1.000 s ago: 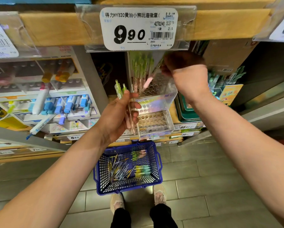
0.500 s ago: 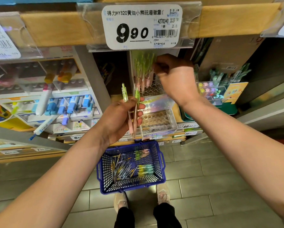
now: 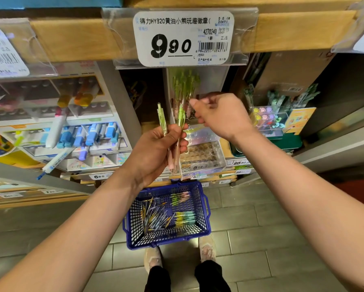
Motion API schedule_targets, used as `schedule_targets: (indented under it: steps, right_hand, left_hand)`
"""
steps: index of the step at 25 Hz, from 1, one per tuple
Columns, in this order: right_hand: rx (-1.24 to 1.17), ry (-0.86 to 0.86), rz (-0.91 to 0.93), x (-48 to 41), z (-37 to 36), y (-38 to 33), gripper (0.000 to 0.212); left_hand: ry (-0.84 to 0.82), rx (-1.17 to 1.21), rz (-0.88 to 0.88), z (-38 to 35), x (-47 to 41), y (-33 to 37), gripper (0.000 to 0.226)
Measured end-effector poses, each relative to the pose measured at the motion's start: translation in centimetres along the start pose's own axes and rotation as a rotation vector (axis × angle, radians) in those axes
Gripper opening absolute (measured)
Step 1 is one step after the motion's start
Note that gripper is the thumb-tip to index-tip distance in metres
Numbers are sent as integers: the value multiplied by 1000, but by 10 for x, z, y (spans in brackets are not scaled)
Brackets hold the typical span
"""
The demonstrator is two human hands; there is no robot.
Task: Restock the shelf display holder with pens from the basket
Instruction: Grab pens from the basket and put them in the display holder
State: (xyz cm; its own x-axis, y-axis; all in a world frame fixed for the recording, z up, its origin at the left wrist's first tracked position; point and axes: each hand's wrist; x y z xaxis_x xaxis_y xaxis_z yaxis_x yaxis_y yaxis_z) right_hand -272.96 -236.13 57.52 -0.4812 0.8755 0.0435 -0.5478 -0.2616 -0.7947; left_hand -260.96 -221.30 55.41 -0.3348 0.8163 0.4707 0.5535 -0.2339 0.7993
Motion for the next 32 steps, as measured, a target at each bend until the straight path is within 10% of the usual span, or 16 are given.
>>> schedule_targets:
  steps: [4,10,21,32]
  right_hand:
    - [-313,-273,-125,25,-4,6,10]
    - [-660,94,-170,1,30,3,12]
    - [-87,343,276,-24,16,3,13]
    - [278,207,234,-13,3,20,16]
  left_hand:
    - [16,-23,8,-6,0,-2,18]
    - [37,-69,38,-5,0,-4,40]
    - [94,102,-7,-2,-5,-5,39]
    - [124,-92,-158,3,-2,-7,32]
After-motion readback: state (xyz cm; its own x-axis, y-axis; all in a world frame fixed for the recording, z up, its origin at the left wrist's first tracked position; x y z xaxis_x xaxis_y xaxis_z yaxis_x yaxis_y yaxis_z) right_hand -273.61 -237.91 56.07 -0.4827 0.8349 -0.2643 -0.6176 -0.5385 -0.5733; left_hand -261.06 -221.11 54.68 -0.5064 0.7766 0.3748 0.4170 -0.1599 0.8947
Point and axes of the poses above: each hand's wrist, its own x-axis away from the middle knuckle, its own z-axis out of the back of the hand, y = z × x, and after that the axes turned 6 degrees about y, right-handed
